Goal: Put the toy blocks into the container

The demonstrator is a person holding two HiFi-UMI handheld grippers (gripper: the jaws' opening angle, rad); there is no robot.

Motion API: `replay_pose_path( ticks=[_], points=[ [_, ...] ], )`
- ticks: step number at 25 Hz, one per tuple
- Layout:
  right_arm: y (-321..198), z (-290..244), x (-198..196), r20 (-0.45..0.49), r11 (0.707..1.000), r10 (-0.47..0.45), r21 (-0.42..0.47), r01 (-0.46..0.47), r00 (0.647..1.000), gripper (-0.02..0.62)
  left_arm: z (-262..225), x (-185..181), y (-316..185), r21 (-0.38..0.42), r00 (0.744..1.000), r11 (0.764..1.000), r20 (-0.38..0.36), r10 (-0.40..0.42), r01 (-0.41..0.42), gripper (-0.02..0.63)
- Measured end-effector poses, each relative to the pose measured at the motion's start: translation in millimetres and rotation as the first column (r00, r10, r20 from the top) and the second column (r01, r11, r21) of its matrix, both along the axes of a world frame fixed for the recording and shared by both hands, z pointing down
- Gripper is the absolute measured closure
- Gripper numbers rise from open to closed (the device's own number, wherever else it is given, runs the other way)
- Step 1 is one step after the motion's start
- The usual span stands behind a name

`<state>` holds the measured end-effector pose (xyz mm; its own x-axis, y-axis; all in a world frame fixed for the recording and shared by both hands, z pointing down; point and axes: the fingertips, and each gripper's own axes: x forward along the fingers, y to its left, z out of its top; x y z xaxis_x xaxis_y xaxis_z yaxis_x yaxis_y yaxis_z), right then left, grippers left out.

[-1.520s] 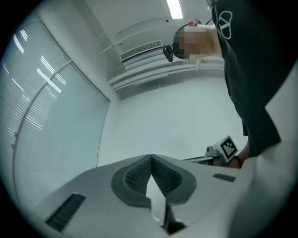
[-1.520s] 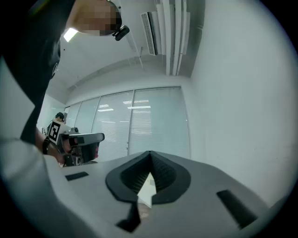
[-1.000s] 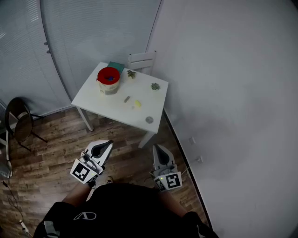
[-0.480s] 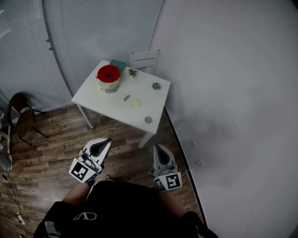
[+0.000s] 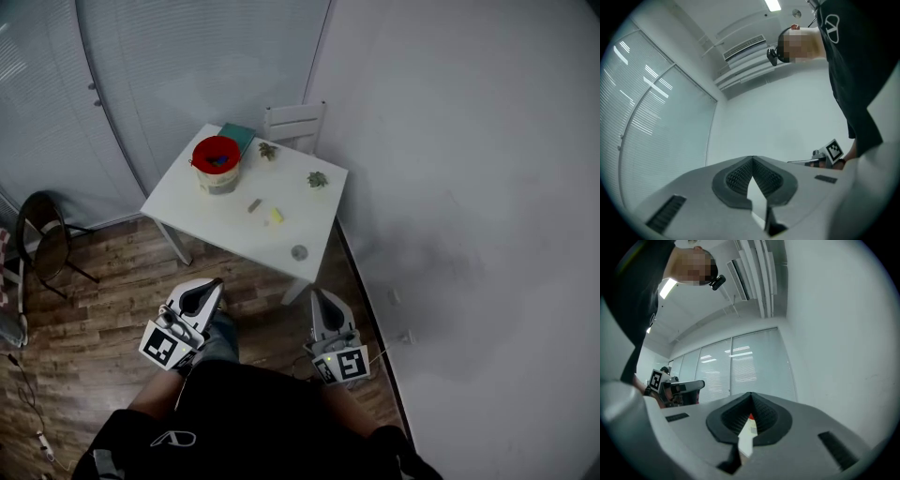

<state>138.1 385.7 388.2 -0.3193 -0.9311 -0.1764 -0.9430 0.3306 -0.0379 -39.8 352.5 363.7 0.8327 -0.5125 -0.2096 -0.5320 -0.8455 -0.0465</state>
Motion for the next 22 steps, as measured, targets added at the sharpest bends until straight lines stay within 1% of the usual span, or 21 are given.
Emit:
replay_pose_path(
  ticks=[4,12,17,22],
  points=[
    [-45.6,3.0,2.6,-0.018,1.0,0.025,-0.001,-0.025,1.0,0.591,5.4,4.7,-51.4,0.003,1.0,1.0,-0.01,0.028,-0.028,0.6],
    [-160.9,0.0,2.2,-0.041,0.996,0.09,-0.012,-0.091,0.995,0.591,5.0,10.3,-178.6,-0.007,0.995,0.995,-0.018,0.101,-0.101,0.6],
    [-219.7,-4.2,-3.0,-0.059,0.991,0.132,-0.024,-0.134,0.989,0.591,-1.4,8.9,-241.4,-0.012,0.988,0.988,-0.028,0.154,-0.154,0.6],
    [-275.4,-11.8,-10.1,-0.075,0.985,0.17,-0.014,-0.172,0.983,0.591,-3.8,5.1,-301.2,-0.011,0.979,0.98,-0.026,0.201,-0.201,0.6]
  ],
)
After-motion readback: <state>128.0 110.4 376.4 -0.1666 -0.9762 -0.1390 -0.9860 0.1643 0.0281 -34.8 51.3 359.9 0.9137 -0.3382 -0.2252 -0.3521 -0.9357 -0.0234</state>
